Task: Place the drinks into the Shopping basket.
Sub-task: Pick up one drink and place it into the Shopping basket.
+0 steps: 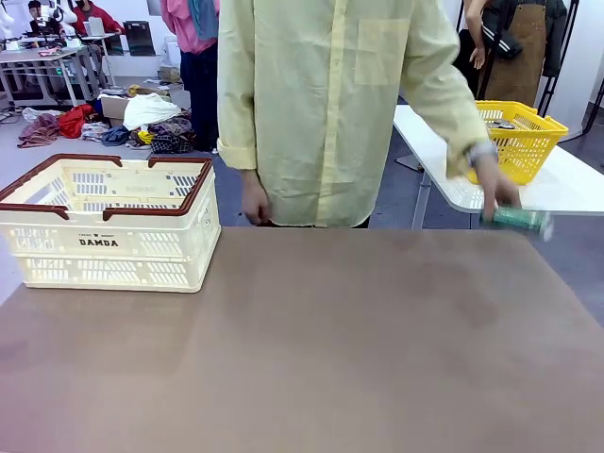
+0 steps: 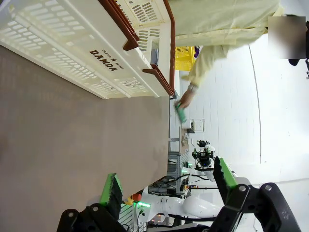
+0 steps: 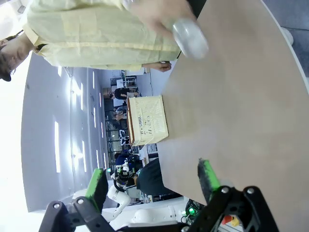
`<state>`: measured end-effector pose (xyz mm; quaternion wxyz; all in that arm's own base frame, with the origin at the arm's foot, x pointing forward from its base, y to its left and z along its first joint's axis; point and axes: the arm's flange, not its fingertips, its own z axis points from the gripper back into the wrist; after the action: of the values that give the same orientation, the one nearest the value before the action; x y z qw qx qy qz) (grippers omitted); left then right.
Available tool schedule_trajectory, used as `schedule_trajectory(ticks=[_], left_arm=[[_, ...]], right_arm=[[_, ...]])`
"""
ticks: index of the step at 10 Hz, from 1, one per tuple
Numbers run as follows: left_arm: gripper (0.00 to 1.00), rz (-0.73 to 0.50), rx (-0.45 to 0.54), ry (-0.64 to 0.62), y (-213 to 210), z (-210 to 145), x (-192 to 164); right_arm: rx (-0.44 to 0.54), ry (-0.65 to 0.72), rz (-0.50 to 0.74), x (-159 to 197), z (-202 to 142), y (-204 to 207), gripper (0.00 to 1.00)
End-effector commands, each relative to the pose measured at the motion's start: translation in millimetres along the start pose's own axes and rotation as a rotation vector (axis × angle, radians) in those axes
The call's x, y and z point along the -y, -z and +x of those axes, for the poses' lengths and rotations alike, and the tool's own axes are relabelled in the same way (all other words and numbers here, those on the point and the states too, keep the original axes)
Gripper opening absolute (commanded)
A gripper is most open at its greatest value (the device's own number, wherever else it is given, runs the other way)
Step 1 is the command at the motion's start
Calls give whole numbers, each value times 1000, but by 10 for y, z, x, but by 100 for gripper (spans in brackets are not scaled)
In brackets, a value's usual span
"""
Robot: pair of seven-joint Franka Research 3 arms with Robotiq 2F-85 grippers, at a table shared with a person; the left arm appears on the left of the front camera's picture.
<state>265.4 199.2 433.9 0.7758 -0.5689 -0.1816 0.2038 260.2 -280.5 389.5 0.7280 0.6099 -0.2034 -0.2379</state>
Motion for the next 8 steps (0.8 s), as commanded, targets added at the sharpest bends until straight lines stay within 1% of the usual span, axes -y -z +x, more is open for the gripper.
schedule_trajectory(ticks=[1,8], left_arm=[[100,5,-14,22,-33,-10,-16],[100,5,-14,22,-33,-10,-16]], right_arm=[[-15,-10,-5,-35,8,-35,100],[-15,-10,-5,-35,8,-35,100]])
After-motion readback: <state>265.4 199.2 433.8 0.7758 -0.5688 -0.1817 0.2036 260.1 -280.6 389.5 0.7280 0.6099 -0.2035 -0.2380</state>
